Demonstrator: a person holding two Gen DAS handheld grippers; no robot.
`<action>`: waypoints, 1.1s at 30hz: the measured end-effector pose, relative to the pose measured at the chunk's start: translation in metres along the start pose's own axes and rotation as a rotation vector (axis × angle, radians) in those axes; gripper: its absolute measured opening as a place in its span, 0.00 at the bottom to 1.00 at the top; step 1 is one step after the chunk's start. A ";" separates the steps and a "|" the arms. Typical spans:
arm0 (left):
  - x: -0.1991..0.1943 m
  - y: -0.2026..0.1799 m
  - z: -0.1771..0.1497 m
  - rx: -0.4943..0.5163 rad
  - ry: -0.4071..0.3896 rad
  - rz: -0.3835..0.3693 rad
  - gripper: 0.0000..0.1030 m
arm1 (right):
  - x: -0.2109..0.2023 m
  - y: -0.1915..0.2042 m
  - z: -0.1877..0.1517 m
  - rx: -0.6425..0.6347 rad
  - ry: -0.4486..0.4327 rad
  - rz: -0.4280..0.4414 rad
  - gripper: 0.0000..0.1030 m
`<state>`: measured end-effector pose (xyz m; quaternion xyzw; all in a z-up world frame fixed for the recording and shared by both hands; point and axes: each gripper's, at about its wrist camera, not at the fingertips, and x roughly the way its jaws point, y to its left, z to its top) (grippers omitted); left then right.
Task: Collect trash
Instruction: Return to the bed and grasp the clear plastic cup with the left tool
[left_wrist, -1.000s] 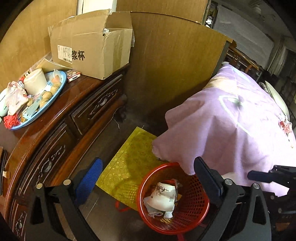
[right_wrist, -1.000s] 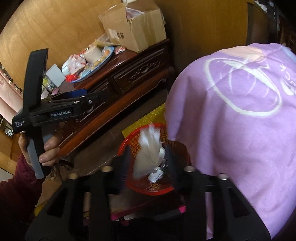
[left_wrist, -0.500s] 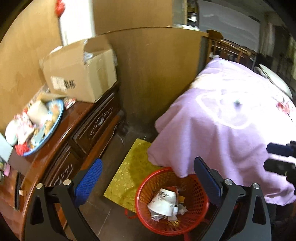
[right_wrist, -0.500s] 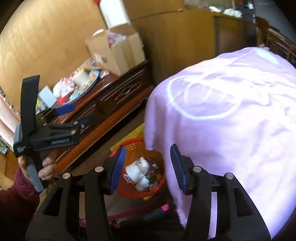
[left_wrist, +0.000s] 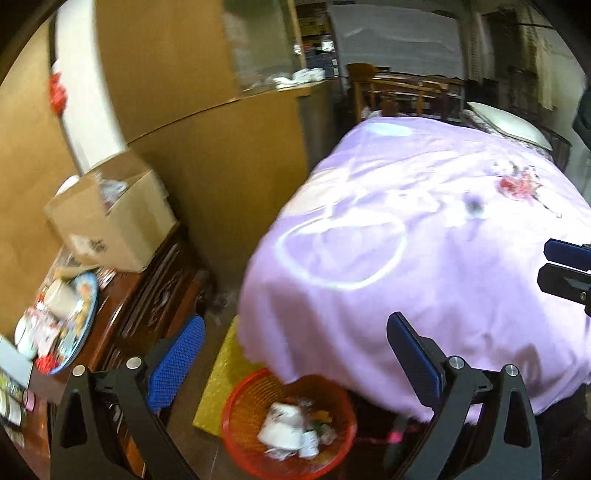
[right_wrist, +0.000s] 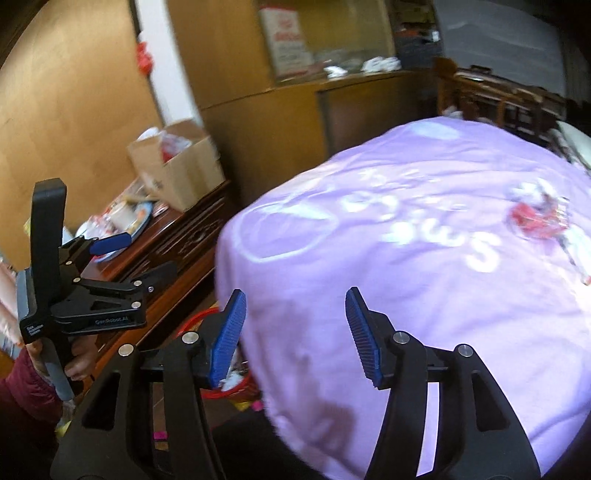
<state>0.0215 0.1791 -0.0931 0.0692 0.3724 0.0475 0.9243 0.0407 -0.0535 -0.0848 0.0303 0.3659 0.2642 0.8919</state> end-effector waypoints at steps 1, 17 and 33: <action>0.002 -0.008 0.004 0.007 -0.003 -0.013 0.94 | -0.002 -0.008 0.000 0.012 -0.008 -0.014 0.56; 0.069 -0.181 0.082 0.201 -0.008 -0.171 0.94 | -0.028 -0.191 -0.015 0.322 -0.069 -0.250 0.57; 0.118 -0.232 0.112 0.239 0.039 -0.173 0.94 | -0.012 -0.259 -0.012 0.399 -0.046 -0.311 0.61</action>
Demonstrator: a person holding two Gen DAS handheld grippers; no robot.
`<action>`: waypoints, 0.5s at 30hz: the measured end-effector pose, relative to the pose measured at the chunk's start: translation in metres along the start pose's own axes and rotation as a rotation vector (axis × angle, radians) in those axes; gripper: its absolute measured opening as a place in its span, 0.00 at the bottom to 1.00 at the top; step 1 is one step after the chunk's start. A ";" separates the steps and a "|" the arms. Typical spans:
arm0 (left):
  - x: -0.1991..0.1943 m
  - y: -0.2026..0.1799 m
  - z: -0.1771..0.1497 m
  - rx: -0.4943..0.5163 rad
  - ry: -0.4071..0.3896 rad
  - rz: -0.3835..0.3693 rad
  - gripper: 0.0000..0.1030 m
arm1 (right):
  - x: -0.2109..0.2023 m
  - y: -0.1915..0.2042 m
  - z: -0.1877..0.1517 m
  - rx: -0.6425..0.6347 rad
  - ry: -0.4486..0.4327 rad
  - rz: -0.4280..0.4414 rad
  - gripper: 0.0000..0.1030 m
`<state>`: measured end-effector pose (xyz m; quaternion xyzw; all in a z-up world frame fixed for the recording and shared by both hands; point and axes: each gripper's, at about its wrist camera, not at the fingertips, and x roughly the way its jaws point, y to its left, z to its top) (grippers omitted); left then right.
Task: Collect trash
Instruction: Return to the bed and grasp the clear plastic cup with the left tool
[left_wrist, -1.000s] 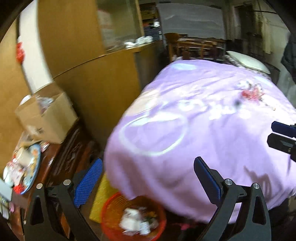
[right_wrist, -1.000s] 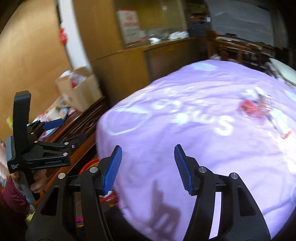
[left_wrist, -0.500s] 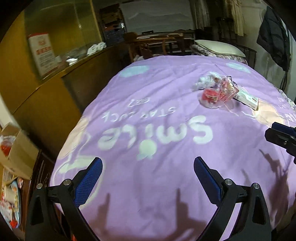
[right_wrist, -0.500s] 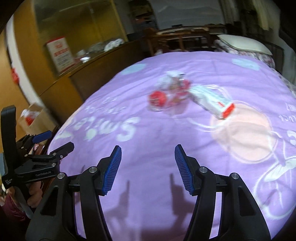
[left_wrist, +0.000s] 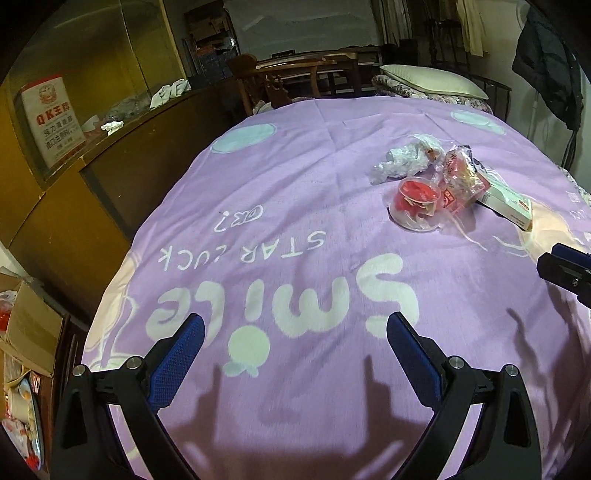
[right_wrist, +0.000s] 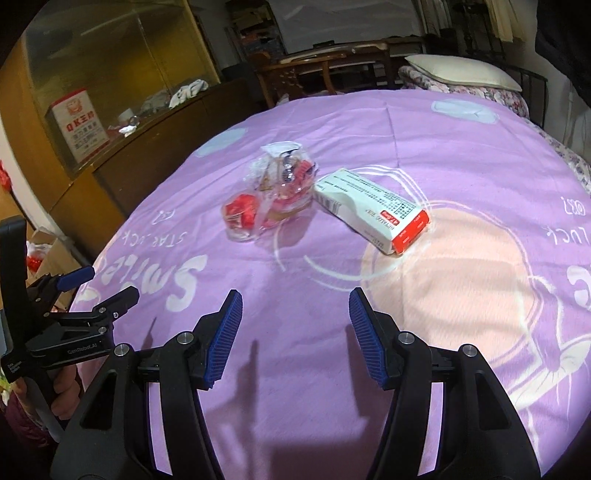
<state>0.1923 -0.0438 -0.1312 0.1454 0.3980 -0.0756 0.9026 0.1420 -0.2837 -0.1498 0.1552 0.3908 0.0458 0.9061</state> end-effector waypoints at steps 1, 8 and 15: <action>0.003 0.000 0.002 -0.001 0.005 -0.003 0.94 | 0.001 -0.002 0.000 0.002 -0.001 -0.009 0.62; 0.029 0.002 0.014 -0.042 0.051 -0.090 0.94 | 0.013 -0.018 0.000 0.026 -0.007 -0.097 0.71; 0.054 -0.011 0.042 -0.082 0.058 -0.216 0.94 | 0.022 -0.028 -0.008 0.059 -0.021 -0.092 0.78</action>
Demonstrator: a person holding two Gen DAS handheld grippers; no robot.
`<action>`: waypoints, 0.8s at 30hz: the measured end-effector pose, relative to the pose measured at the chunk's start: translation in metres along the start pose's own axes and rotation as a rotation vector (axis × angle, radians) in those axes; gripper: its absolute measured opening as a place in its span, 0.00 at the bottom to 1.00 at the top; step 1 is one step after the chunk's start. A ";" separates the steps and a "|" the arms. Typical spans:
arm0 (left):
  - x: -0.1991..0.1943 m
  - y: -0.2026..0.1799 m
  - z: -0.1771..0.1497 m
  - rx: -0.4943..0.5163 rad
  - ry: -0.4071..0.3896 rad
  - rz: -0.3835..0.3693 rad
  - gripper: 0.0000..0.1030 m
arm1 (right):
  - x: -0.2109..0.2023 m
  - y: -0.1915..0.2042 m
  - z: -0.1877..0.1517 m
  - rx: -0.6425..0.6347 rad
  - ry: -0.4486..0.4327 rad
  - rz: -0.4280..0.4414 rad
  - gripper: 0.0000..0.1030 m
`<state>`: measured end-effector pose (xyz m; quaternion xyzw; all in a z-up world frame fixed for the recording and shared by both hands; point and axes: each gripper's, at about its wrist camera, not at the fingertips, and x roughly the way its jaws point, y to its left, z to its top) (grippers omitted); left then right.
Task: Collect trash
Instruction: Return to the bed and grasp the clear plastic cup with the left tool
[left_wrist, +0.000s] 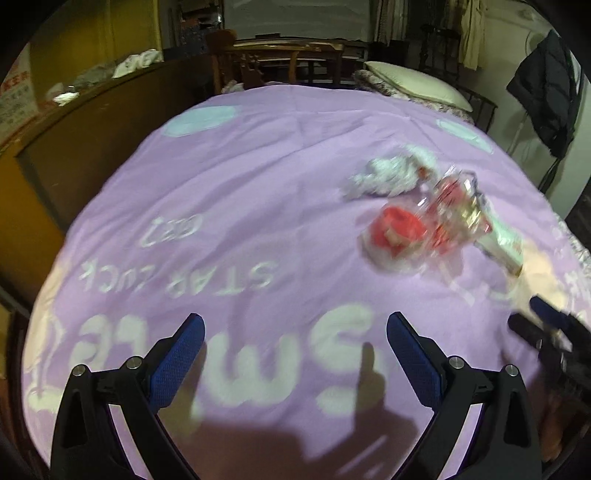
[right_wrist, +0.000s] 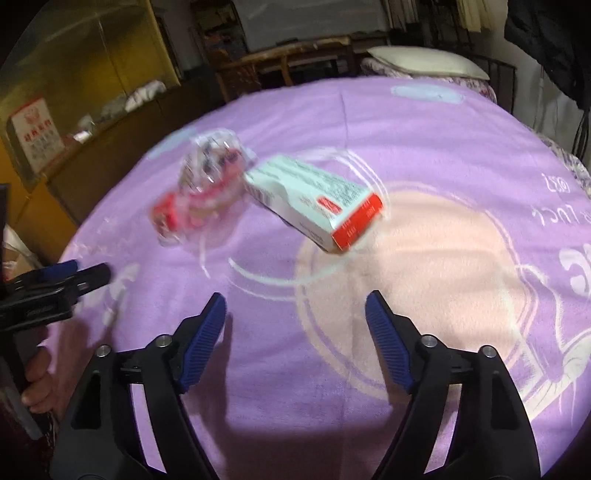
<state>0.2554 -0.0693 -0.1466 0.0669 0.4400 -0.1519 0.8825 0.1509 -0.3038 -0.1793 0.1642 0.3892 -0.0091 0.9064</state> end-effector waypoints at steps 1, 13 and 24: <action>0.004 -0.006 0.006 0.006 0.000 -0.024 0.94 | -0.001 -0.003 0.000 0.011 -0.002 0.010 0.78; 0.063 -0.045 0.045 0.088 0.018 0.008 0.94 | -0.007 -0.039 0.000 0.213 -0.072 0.102 0.78; 0.060 -0.005 0.033 0.000 0.015 0.013 0.94 | -0.005 -0.040 0.001 0.201 -0.066 0.104 0.80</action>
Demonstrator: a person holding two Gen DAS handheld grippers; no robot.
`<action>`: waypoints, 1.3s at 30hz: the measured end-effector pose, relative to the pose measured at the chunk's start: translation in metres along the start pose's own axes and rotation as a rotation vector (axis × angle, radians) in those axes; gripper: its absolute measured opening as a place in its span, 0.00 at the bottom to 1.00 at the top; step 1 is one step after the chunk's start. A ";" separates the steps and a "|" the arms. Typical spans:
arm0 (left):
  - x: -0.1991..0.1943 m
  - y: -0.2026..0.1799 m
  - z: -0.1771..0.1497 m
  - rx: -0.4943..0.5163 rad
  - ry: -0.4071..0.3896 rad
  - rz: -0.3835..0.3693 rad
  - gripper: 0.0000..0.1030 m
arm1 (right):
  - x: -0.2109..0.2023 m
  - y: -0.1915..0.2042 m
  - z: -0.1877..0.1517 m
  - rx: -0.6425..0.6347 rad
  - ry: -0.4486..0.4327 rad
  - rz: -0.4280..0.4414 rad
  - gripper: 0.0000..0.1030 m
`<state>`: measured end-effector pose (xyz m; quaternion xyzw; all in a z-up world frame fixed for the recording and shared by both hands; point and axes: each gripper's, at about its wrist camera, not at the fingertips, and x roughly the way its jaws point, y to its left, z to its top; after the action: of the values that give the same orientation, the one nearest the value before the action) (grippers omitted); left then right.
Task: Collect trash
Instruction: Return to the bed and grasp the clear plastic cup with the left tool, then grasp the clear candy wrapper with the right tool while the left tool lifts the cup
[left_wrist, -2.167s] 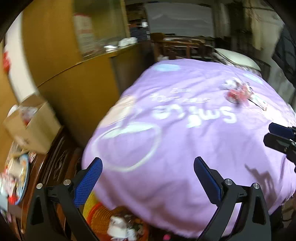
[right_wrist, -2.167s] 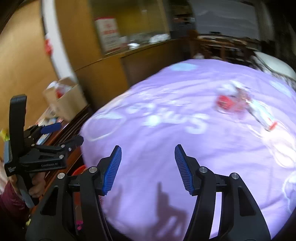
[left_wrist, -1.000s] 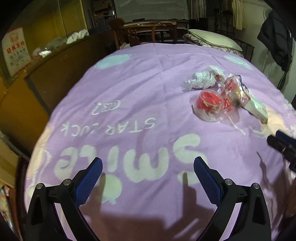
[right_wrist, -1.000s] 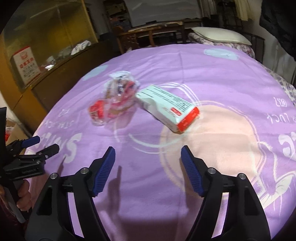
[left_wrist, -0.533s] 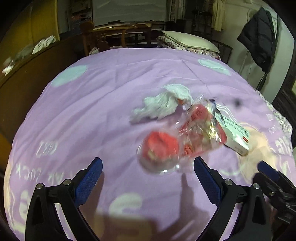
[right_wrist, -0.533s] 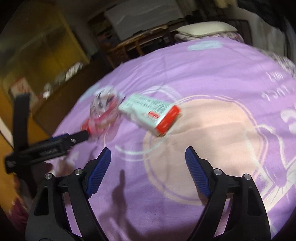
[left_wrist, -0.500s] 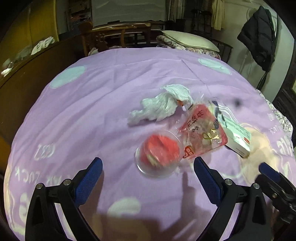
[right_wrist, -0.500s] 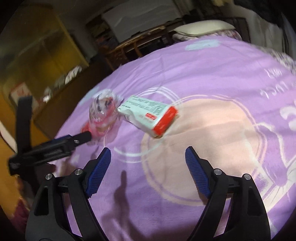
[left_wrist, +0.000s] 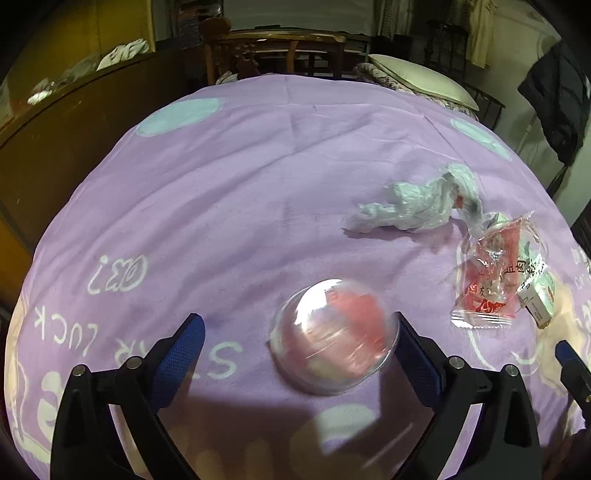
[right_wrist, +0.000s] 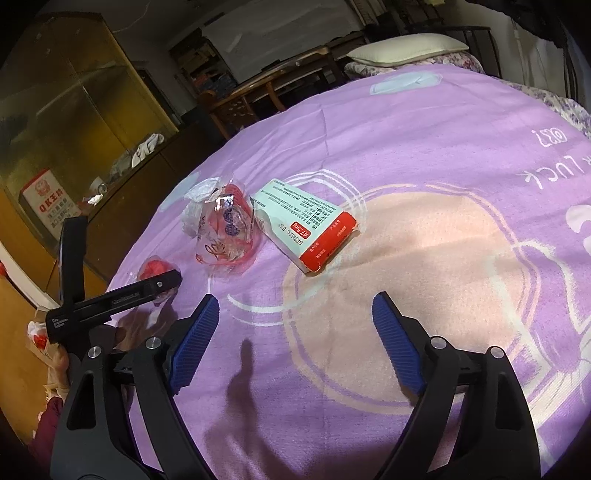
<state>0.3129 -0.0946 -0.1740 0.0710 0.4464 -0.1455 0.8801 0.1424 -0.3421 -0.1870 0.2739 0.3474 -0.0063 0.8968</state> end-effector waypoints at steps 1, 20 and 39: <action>0.002 -0.002 0.000 0.007 -0.006 0.007 0.94 | 0.001 0.000 0.001 -0.001 0.001 -0.001 0.80; -0.030 0.013 -0.023 -0.088 -0.103 -0.050 0.55 | 0.005 0.047 0.017 -0.151 -0.049 0.000 0.82; -0.064 0.042 -0.043 -0.170 -0.078 -0.088 0.55 | 0.032 0.085 0.038 -0.162 0.019 0.132 0.29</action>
<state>0.2572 -0.0311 -0.1481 -0.0292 0.4252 -0.1481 0.8924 0.2076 -0.2831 -0.1429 0.2230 0.3364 0.0832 0.9112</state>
